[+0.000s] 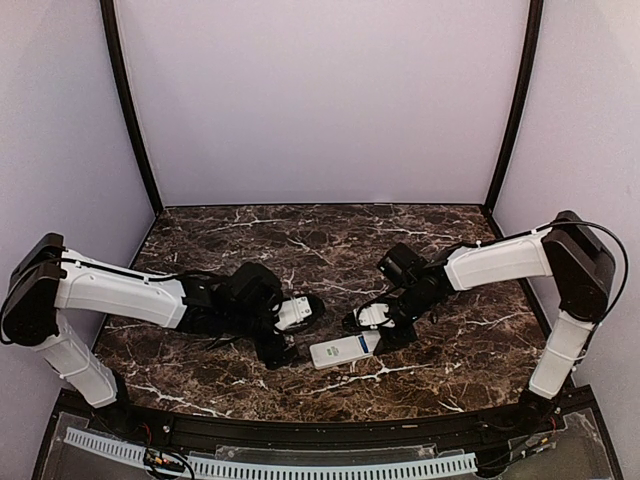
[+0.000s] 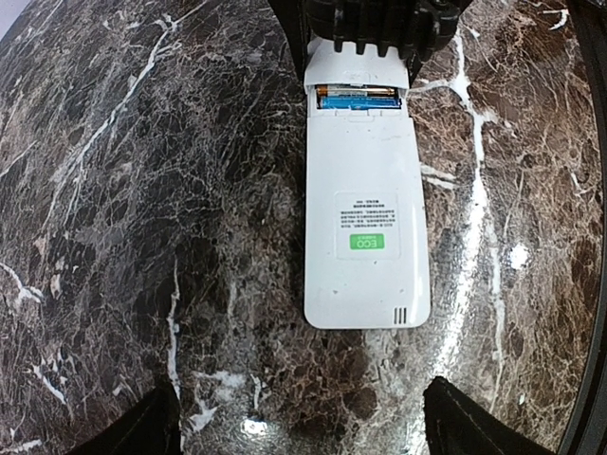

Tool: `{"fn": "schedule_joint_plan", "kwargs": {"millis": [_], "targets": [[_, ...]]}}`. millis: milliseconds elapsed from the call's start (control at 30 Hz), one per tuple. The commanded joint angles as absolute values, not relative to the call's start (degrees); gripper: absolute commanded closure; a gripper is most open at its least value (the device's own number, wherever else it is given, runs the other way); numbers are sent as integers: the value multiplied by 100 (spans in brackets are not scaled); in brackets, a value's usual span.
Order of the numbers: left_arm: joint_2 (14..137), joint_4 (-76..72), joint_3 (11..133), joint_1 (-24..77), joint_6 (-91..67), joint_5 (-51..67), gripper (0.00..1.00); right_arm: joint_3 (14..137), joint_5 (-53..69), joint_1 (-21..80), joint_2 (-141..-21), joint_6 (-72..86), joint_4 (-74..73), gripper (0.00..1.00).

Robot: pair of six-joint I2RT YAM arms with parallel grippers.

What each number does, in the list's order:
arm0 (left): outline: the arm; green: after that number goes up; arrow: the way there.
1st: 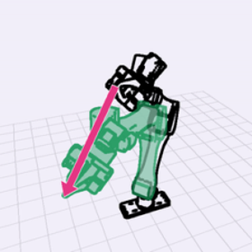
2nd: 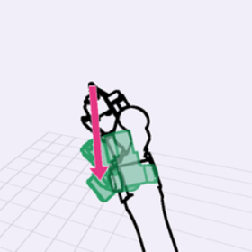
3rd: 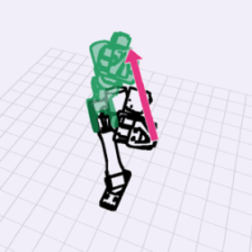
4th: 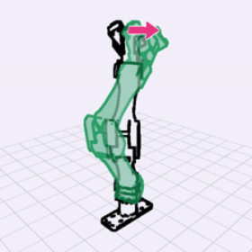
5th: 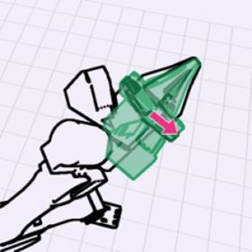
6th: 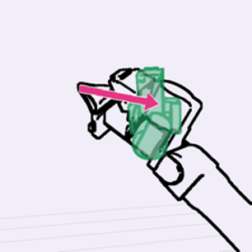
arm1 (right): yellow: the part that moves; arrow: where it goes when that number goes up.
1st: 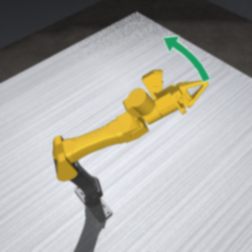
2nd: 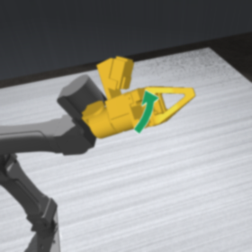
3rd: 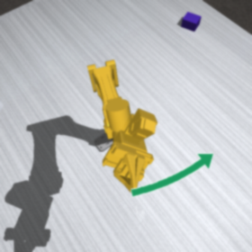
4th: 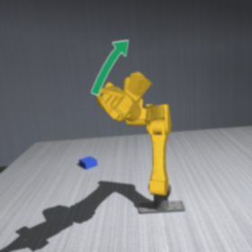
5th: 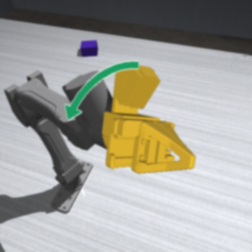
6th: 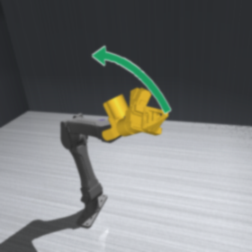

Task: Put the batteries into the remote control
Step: Place the battery cover on the remote control without the battery cover.

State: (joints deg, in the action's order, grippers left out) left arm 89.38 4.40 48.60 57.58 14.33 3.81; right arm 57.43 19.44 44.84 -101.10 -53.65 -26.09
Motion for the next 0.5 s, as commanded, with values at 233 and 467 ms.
{"fn": "schedule_joint_plan", "kwargs": {"millis": [233, 467], "targets": [[9065, 614, 4935, 5748, 1414, 389, 12, 5895, 1956, 4526, -10212, -5266, -2661, 40], [9108, 632, 4952, 5748, 1406, 421, 12, 6002, 1916, 4526, -10312, -5194, -2701, 40]]}}
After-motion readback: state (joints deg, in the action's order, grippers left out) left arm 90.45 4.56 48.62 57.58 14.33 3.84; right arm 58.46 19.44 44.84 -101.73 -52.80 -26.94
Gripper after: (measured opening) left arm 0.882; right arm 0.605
